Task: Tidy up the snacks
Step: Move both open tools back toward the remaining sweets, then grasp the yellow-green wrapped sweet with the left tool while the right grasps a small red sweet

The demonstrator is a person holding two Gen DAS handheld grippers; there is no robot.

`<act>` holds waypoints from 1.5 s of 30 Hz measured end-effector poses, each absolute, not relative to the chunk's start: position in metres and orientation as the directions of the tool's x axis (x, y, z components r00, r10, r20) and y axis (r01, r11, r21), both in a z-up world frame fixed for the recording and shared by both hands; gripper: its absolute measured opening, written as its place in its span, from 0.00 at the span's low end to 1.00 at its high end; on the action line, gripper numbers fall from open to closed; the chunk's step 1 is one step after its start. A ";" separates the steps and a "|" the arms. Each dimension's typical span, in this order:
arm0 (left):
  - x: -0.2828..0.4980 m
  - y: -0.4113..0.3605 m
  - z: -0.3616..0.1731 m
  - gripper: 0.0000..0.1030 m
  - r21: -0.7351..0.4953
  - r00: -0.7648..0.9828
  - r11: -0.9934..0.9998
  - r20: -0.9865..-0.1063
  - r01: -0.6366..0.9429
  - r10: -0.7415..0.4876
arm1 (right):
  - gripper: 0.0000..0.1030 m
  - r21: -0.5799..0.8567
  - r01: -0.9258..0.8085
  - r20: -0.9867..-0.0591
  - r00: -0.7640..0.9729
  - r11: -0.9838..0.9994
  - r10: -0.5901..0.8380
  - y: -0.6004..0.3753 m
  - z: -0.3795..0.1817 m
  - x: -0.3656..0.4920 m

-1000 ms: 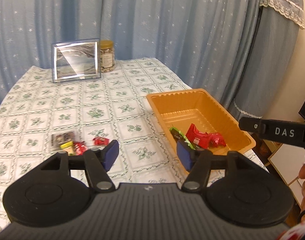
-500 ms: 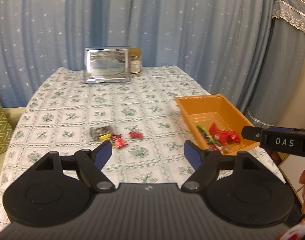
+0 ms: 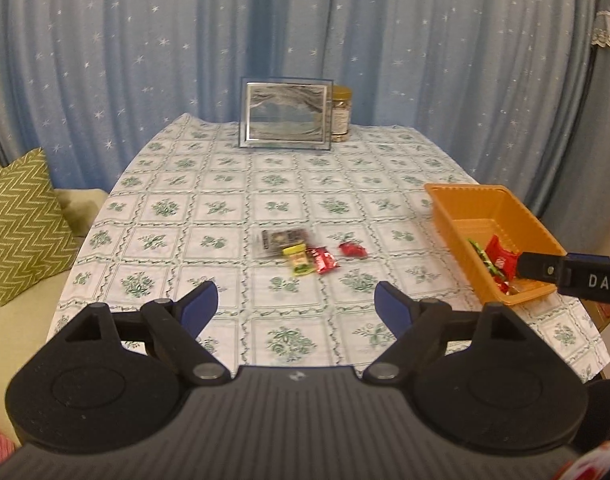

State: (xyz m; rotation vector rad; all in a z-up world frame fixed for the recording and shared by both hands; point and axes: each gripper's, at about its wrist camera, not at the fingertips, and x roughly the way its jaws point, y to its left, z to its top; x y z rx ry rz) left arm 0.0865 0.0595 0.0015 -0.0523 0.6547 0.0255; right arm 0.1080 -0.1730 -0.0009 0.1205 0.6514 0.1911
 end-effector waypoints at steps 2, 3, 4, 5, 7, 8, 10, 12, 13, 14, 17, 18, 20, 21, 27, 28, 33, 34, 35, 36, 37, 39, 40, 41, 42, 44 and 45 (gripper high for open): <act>0.088 0.063 0.000 0.81 -0.039 0.792 0.998 -0.610 -0.046 0.012 | 0.67 0.171 -0.147 -0.591 0.775 0.974 0.221 -0.169 -0.003 0.110; 0.089 0.064 -0.001 0.81 -0.036 0.792 0.998 -0.611 -0.048 0.016 | 0.67 0.173 -0.151 -0.592 0.774 0.973 0.225 -0.168 -0.004 0.111; 0.091 0.065 -0.002 0.82 -0.034 0.791 0.998 -0.611 -0.047 0.016 | 0.67 0.174 -0.153 -0.591 0.774 0.973 0.227 -0.166 -0.005 0.112; 0.092 0.066 -0.002 0.82 -0.032 0.791 0.998 -0.612 -0.045 0.016 | 0.67 0.175 -0.157 -0.592 0.772 0.972 0.231 -0.165 -0.006 0.114; 0.095 0.068 -0.004 0.82 -0.029 0.789 0.999 -0.614 -0.044 0.017 | 0.67 0.177 -0.163 -0.594 0.769 0.971 0.237 -0.161 -0.008 0.116; 0.098 0.069 -0.006 0.82 -0.028 0.787 0.999 -0.617 -0.044 0.017 | 0.67 0.179 -0.168 -0.593 0.768 0.969 0.242 -0.159 -0.009 0.118; 0.102 0.072 -0.010 0.82 -0.027 0.783 0.999 -0.621 -0.043 0.017 | 0.67 0.183 -0.179 -0.593 0.764 0.967 0.254 -0.155 -0.012 0.122; 0.109 0.075 -0.014 0.81 -0.029 0.779 0.999 -0.627 -0.044 0.016 | 0.67 0.180 -0.188 -0.596 0.760 0.965 0.259 -0.150 -0.016 0.128; 0.113 0.078 -0.016 0.81 -0.029 0.776 0.999 -0.630 -0.043 0.015 | 0.67 0.181 -0.193 -0.596 0.758 0.965 0.263 -0.148 -0.018 0.131; 0.117 0.080 -0.018 0.81 -0.027 0.775 0.999 -0.632 -0.039 0.013 | 0.67 0.181 -0.196 -0.596 0.757 0.964 0.266 -0.146 -0.020 0.135; 0.130 0.085 -0.026 0.81 -0.007 0.771 1.000 -0.637 -0.027 0.017 | 0.67 0.180 -0.207 -0.601 0.751 0.962 0.274 -0.139 -0.027 0.147; 0.135 0.087 -0.029 0.81 -0.005 0.769 1.000 -0.639 -0.023 0.015 | 0.67 0.179 -0.210 -0.603 0.748 0.961 0.276 -0.136 -0.030 0.152; 0.146 0.092 -0.035 0.78 -0.006 0.763 1.000 -0.646 -0.019 0.011 | 0.67 0.173 -0.217 -0.611 0.741 0.961 0.278 -0.132 -0.036 0.162; 0.151 0.095 -0.039 0.77 -0.007 0.760 1.000 -0.650 -0.019 0.010 | 0.66 0.173 -0.221 -0.613 0.739 0.960 0.281 -0.130 -0.040 0.168; 0.185 0.100 -0.065 0.69 -0.007 0.741 1.000 -0.672 -0.012 0.004 | 0.66 0.157 -0.238 -0.630 0.723 0.958 0.283 -0.120 -0.060 0.202; 0.191 0.100 -0.070 0.67 -0.007 0.737 1.000 -0.675 -0.011 0.004 | 0.66 0.157 -0.239 -0.633 0.720 0.958 0.283 -0.119 -0.063 0.208; 0.220 0.096 -0.091 0.62 -0.020 0.728 1.000 -0.685 0.005 -0.017 | 0.66 0.156 -0.247 -0.646 0.707 0.956 0.288 -0.114 -0.081 0.234; 0.225 0.094 -0.095 0.60 -0.023 0.728 1.000 -0.685 0.008 -0.022 | 0.66 0.158 -0.247 -0.648 0.704 0.956 0.289 -0.113 -0.084 0.239; 0.231 0.092 -0.099 0.57 -0.028 0.727 1.000 -0.686 0.011 -0.028 | 0.66 0.159 -0.248 -0.651 0.702 0.956 0.291 -0.113 -0.088 0.244; 0.237 0.089 -0.103 0.55 -0.031 0.727 0.999 -0.686 0.017 -0.034 | 0.66 0.159 -0.247 -0.654 0.699 0.956 0.289 -0.112 -0.091 0.248; 0.242 0.087 -0.107 0.52 -0.032 0.726 0.999 -0.687 0.023 -0.038 | 0.66 0.159 -0.247 -0.657 0.696 0.956 0.289 -0.111 -0.094 0.253; 0.253 0.082 -0.116 0.48 -0.033 0.721 0.999 -0.691 0.032 -0.046 | 0.66 0.160 -0.247 -0.664 0.690 0.956 0.290 -0.112 -0.101 0.261; 0.257 0.080 -0.120 0.46 -0.035 0.720 0.999 -0.692 0.036 -0.050 | 0.66 0.160 -0.247 -0.665 0.688 0.956 0.290 -0.112 -0.104 0.264; 0.261 0.078 -0.124 0.43 -0.034 0.719 0.999 -0.693 0.038 -0.051 | 0.66 0.160 -0.246 -0.667 0.687 0.956 0.288 -0.111 -0.106 0.267; 0.264 0.076 -0.129 0.42 -0.033 0.719 0.999 -0.693 0.038 -0.051 | 0.66 0.159 -0.247 -0.670 0.684 0.956 0.289 -0.112 -0.109 0.270; 0.271 0.074 -0.135 0.38 -0.041 0.720 0.999 -0.692 0.034 -0.053 | 0.66 0.154 -0.245 -0.673 0.683 0.957 0.283 -0.112 -0.113 0.276; 0.273 0.073 -0.138 0.37 -0.048 0.720 0.998 -0.692 0.034 -0.057 | 0.66 0.153 -0.242 -0.675 0.682 0.958 0.280 -0.113 -0.116 0.278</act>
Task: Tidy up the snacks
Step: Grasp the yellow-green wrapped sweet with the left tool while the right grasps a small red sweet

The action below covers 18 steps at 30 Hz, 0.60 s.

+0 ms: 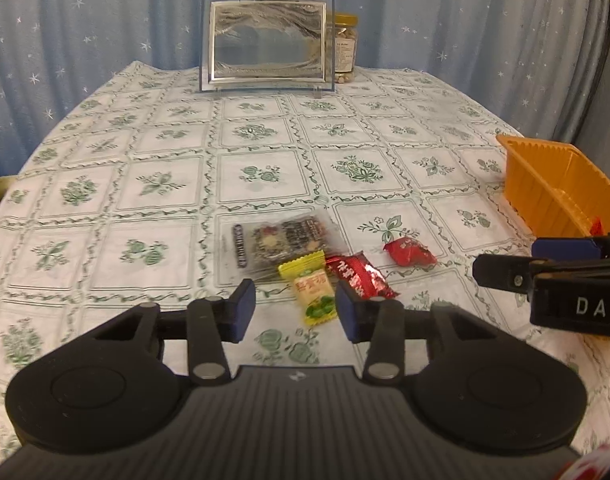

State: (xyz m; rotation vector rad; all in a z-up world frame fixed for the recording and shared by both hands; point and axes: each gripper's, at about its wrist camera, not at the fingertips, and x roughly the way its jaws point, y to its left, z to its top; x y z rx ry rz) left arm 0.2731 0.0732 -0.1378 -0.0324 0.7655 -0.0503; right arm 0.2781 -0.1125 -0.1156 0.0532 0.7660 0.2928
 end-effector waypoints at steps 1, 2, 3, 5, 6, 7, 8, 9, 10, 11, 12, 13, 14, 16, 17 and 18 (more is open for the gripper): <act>0.276 0.072 -0.140 0.36 -0.056 0.718 0.998 -0.693 0.035 -0.064 | 0.66 0.156 -0.239 -0.677 0.681 0.958 0.280 -0.114 -0.118 0.281; 0.278 0.072 -0.142 0.35 -0.064 0.715 0.997 -0.695 0.037 -0.071 | 0.66 0.157 -0.237 -0.679 0.679 0.959 0.279 -0.115 -0.120 0.283; 0.280 0.070 -0.144 0.34 -0.068 0.713 0.997 -0.697 0.038 -0.075 | 0.66 0.157 -0.235 -0.681 0.678 0.959 0.277 -0.115 -0.122 0.285; 0.284 0.068 -0.148 0.33 -0.063 0.712 0.997 -0.698 0.044 -0.075 | 0.66 0.158 -0.230 -0.685 0.675 0.960 0.275 -0.117 -0.126 0.289; 0.286 0.066 -0.149 0.32 -0.063 0.711 0.997 -0.699 0.045 -0.077 | 0.66 0.157 -0.230 -0.686 0.674 0.960 0.274 -0.117 -0.127 0.290; 0.288 0.066 -0.151 0.30 -0.062 0.710 0.997 -0.700 0.044 -0.075 | 0.66 0.157 -0.231 -0.687 0.673 0.960 0.274 -0.116 -0.128 0.291; 0.289 0.066 -0.152 0.26 -0.059 0.710 0.997 -0.700 0.043 -0.072 | 0.66 0.157 -0.233 -0.687 0.672 0.960 0.276 -0.116 -0.130 0.292; 0.290 0.066 -0.153 0.25 -0.059 0.710 0.997 -0.701 0.045 -0.074 | 0.66 0.157 -0.237 -0.687 0.671 0.959 0.278 -0.116 -0.131 0.294; 0.290 0.066 -0.153 0.21 -0.058 0.709 0.997 -0.701 0.048 -0.075 | 0.66 0.157 -0.242 -0.687 0.670 0.957 0.282 -0.115 -0.131 0.295; 0.288 0.067 -0.154 0.19 -0.052 0.710 0.998 -0.701 0.047 -0.070 | 0.66 0.157 -0.248 -0.687 0.668 0.956 0.286 -0.114 -0.132 0.297; 0.287 0.068 -0.153 0.19 -0.046 0.713 0.998 -0.698 0.044 -0.064 | 0.66 0.158 -0.257 -0.686 0.666 0.953 0.294 -0.113 -0.133 0.298; 0.285 0.070 -0.153 0.19 -0.042 0.713 0.998 -0.699 0.042 -0.060 | 0.66 0.158 -0.267 -0.684 0.665 0.951 0.300 -0.111 -0.133 0.299; 0.283 0.073 -0.153 0.19 -0.042 0.712 0.998 -0.700 0.041 -0.058 | 0.66 0.158 -0.277 -0.680 0.665 0.948 0.308 -0.109 -0.133 0.300; 0.279 0.078 -0.152 0.19 -0.039 0.710 0.999 -0.703 0.034 -0.052 | 0.66 0.155 -0.301 -0.673 0.665 0.941 0.324 -0.104 -0.133 0.302; 0.277 0.081 -0.152 0.19 -0.037 0.709 0.999 -0.704 0.029 -0.046 | 0.66 0.152 -0.308 -0.671 0.665 0.939 0.327 -0.102 -0.133 0.303; 0.275 0.084 -0.151 0.19 -0.039 0.709 0.999 -0.704 0.021 -0.042 | 0.66 0.154 -0.314 -0.670 0.664 0.937 0.333 -0.099 -0.133 0.305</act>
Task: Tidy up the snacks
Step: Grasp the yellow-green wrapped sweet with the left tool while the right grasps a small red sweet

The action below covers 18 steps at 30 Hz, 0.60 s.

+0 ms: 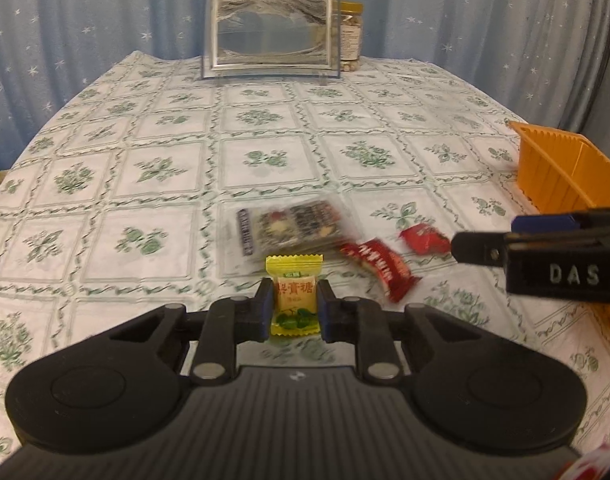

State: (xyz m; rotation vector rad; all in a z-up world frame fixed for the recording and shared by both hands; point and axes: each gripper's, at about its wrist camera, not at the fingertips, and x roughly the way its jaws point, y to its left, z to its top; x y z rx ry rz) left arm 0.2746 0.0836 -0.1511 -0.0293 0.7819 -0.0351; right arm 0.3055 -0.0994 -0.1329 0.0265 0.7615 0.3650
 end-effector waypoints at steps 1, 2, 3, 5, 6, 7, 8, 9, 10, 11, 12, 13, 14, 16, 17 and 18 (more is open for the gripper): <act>0.273 0.086 -0.151 0.19 -0.045 0.709 0.999 -0.704 0.014 -0.041 | 0.66 0.159 -0.317 -0.668 0.663 0.935 0.338 -0.097 -0.133 0.308; 0.271 0.088 -0.150 0.19 -0.048 0.709 0.999 -0.704 0.008 -0.040 | 0.66 0.159 -0.318 -0.667 0.664 0.935 0.339 -0.095 -0.134 0.310; 0.269 0.090 -0.149 0.19 -0.050 0.710 0.999 -0.703 0.004 -0.038 | 0.66 0.157 -0.319 -0.666 0.664 0.935 0.339 -0.092 -0.135 0.313; 0.267 0.093 -0.148 0.19 -0.054 0.711 0.999 -0.702 -0.001 -0.037 | 0.66 0.157 -0.321 -0.668 0.661 0.934 0.340 -0.088 -0.138 0.318; 0.266 0.093 -0.147 0.19 -0.055 0.712 0.998 -0.701 -0.003 -0.037 | 0.63 0.154 -0.324 -0.671 0.660 0.933 0.339 -0.085 -0.140 0.321; 0.265 0.094 -0.146 0.19 -0.055 0.713 0.998 -0.700 -0.004 -0.036 | 0.59 0.148 -0.328 -0.675 0.656 0.933 0.338 -0.082 -0.142 0.323; 0.264 0.095 -0.146 0.19 -0.058 0.714 0.998 -0.699 -0.007 -0.036 | 0.54 0.146 -0.330 -0.680 0.651 0.933 0.337 -0.080 -0.144 0.326; 0.263 0.096 -0.145 0.19 -0.061 0.715 0.998 -0.698 -0.009 -0.036 | 0.52 0.142 -0.332 -0.684 0.648 0.932 0.335 -0.077 -0.146 0.328; 0.263 0.097 -0.145 0.19 -0.063 0.715 0.998 -0.698 -0.012 -0.036 | 0.52 0.134 -0.336 -0.689 0.645 0.932 0.331 -0.075 -0.149 0.329; 0.262 0.098 -0.144 0.19 -0.067 0.715 0.998 -0.698 -0.015 -0.037 | 0.51 0.127 -0.339 -0.693 0.642 0.932 0.328 -0.073 -0.151 0.330; 0.262 0.098 -0.144 0.19 -0.071 0.715 0.997 -0.698 -0.016 -0.038 | 0.49 0.124 -0.342 -0.696 0.639 0.932 0.327 -0.071 -0.153 0.330; 0.261 0.099 -0.144 0.19 -0.072 0.715 0.997 -0.698 -0.017 -0.038 | 0.49 0.116 -0.343 -0.694 0.643 0.932 0.323 -0.070 -0.154 0.330; 0.261 0.099 -0.143 0.19 -0.072 0.715 0.997 -0.698 -0.017 -0.038 | 0.47 0.102 -0.346 -0.693 0.647 0.933 0.316 -0.068 -0.155 0.329; 0.259 0.099 -0.142 0.19 -0.076 0.715 0.997 -0.698 -0.017 -0.041 | 0.32 0.085 -0.352 -0.691 0.653 0.932 0.310 -0.067 -0.155 0.326; 0.258 0.099 -0.142 0.19 -0.077 0.714 0.997 -0.698 -0.018 -0.041 | 0.27 0.082 -0.350 -0.692 0.653 0.933 0.306 -0.067 -0.155 0.325; 0.257 0.098 -0.141 0.19 -0.076 0.715 0.997 -0.698 -0.018 -0.040 | 0.26 0.089 -0.347 -0.693 0.651 0.934 0.308 -0.069 -0.155 0.323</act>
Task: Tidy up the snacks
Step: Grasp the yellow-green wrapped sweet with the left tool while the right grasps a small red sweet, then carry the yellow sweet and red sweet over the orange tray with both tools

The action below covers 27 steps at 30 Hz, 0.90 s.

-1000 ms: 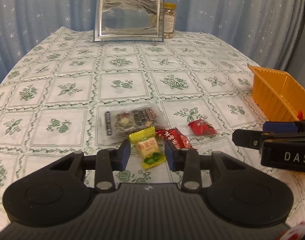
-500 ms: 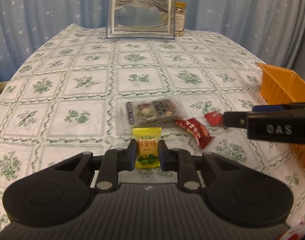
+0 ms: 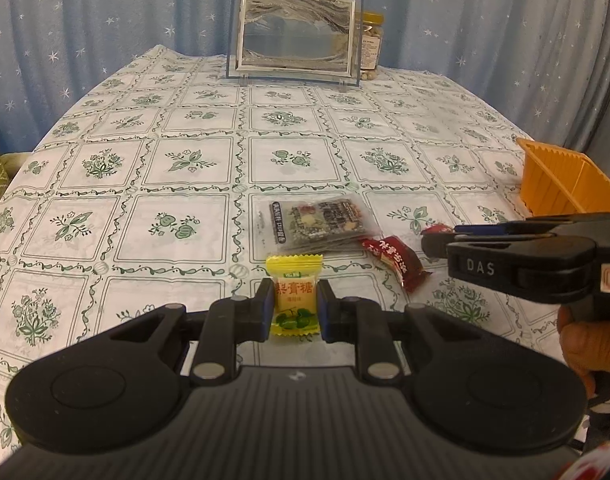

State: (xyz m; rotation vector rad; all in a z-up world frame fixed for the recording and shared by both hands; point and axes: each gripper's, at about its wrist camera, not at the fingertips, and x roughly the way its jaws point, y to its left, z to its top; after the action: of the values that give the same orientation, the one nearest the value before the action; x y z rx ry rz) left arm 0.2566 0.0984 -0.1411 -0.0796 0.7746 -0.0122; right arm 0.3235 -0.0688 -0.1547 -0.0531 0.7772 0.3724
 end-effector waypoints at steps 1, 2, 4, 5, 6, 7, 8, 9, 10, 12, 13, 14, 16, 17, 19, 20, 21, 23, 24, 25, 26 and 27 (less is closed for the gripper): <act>0.255 0.098 -0.140 0.19 -0.077 0.714 0.997 -0.699 -0.018 -0.041 | 0.26 0.095 -0.343 -0.694 0.650 0.934 0.309 -0.071 -0.154 0.321; 0.254 0.097 -0.139 0.19 -0.078 0.713 0.997 -0.700 -0.018 -0.042 | 0.26 0.094 -0.338 -0.691 0.655 0.936 0.306 -0.073 -0.153 0.318; 0.249 0.096 -0.137 0.19 -0.080 0.714 0.997 -0.699 -0.017 -0.044 | 0.26 0.095 -0.328 -0.688 0.661 0.940 0.300 -0.076 -0.149 0.309; 0.246 0.094 -0.135 0.19 -0.080 0.714 0.997 -0.699 -0.016 -0.045 | 0.26 0.101 -0.323 -0.688 0.660 0.941 0.300 -0.079 -0.147 0.305; 0.243 0.092 -0.133 0.19 -0.080 0.715 0.997 -0.698 -0.014 -0.046 | 0.26 0.099 -0.320 -0.688 0.662 0.942 0.297 -0.080 -0.145 0.299; 0.239 0.091 -0.131 0.19 -0.080 0.715 0.997 -0.697 -0.014 -0.046 | 0.26 0.097 -0.317 -0.687 0.665 0.943 0.294 -0.082 -0.142 0.293; 0.235 0.089 -0.128 0.19 -0.084 0.716 0.996 -0.696 -0.013 -0.049 | 0.26 0.098 -0.313 -0.686 0.666 0.945 0.292 -0.085 -0.140 0.286; 0.231 0.087 -0.125 0.19 -0.090 0.717 0.996 -0.694 -0.012 -0.054 | 0.26 0.103 -0.308 -0.685 0.667 0.946 0.292 -0.087 -0.136 0.279; 0.226 0.086 -0.122 0.19 -0.095 0.720 0.995 -0.692 -0.012 -0.057 | 0.26 0.107 -0.305 -0.682 0.670 0.946 0.293 -0.090 -0.133 0.272; 0.216 0.081 -0.115 0.19 -0.099 0.723 0.995 -0.688 -0.010 -0.061 | 0.26 0.110 -0.294 -0.676 0.678 0.949 0.288 -0.096 -0.124 0.256; 0.210 0.079 -0.111 0.19 -0.101 0.725 0.995 -0.686 -0.007 -0.065 | 0.26 0.114 -0.287 -0.674 0.681 0.951 0.286 -0.100 -0.119 0.248; 0.205 0.076 -0.108 0.19 -0.104 0.726 0.995 -0.685 -0.004 -0.069 | 0.26 0.117 -0.279 -0.672 0.684 0.953 0.283 -0.103 -0.115 0.239; 0.193 0.071 -0.101 0.19 -0.111 0.726 0.994 -0.683 -0.001 -0.075 | 0.26 0.117 -0.270 -0.669 0.690 0.956 0.277 -0.109 -0.106 0.223; 0.187 0.069 -0.098 0.19 -0.113 0.727 0.994 -0.682 0.001 -0.078 | 0.26 0.118 -0.266 -0.668 0.692 0.957 0.275 -0.112 -0.102 0.215; 0.174 0.064 -0.092 0.19 -0.115 0.730 0.993 -0.679 0.005 -0.082 | 0.26 0.123 -0.254 -0.667 0.694 0.959 0.269 -0.119 -0.096 0.199; 0.168 0.062 -0.089 0.19 -0.115 0.730 0.993 -0.678 0.006 -0.083 | 0.26 0.125 -0.248 -0.667 0.696 0.961 0.267 -0.121 -0.093 0.191; 0.162 0.060 -0.087 0.19 -0.116 0.730 0.993 -0.678 0.007 -0.084 | 0.26 0.124 -0.245 -0.666 0.697 0.961 0.264 -0.124 -0.090 0.184; 0.150 0.055 -0.082 0.19 -0.111 0.731 0.994 -0.678 0.011 -0.084 | 0.26 0.124 -0.240 -0.668 0.698 0.963 0.259 -0.129 -0.086 0.169; 0.143 0.053 -0.079 0.19 -0.108 0.731 0.994 -0.677 0.012 -0.083 | 0.26 0.123 -0.237 -0.668 0.698 0.964 0.257 -0.130 -0.084 0.162; 0.137 0.051 -0.077 0.19 -0.107 0.731 0.994 -0.677 0.013 -0.083 | 0.26 0.122 -0.234 -0.669 0.699 0.965 0.254 -0.133 -0.082 0.156; 0.132 0.049 -0.075 0.19 -0.107 0.732 0.994 -0.677 0.015 -0.084 | 0.26 0.123 -0.230 -0.670 0.698 0.965 0.252 -0.135 -0.081 0.150; 0.126 0.047 -0.073 0.19 -0.105 0.732 0.994 -0.676 0.017 -0.084 | 0.26 0.126 -0.227 -0.670 0.698 0.966 0.251 -0.136 -0.079 0.145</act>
State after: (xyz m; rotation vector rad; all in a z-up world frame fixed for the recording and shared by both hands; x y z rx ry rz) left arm 0.1265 0.0469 -0.0729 -0.0944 0.7480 -0.0553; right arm 0.1448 -0.1363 -0.0788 0.0341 0.7517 0.2665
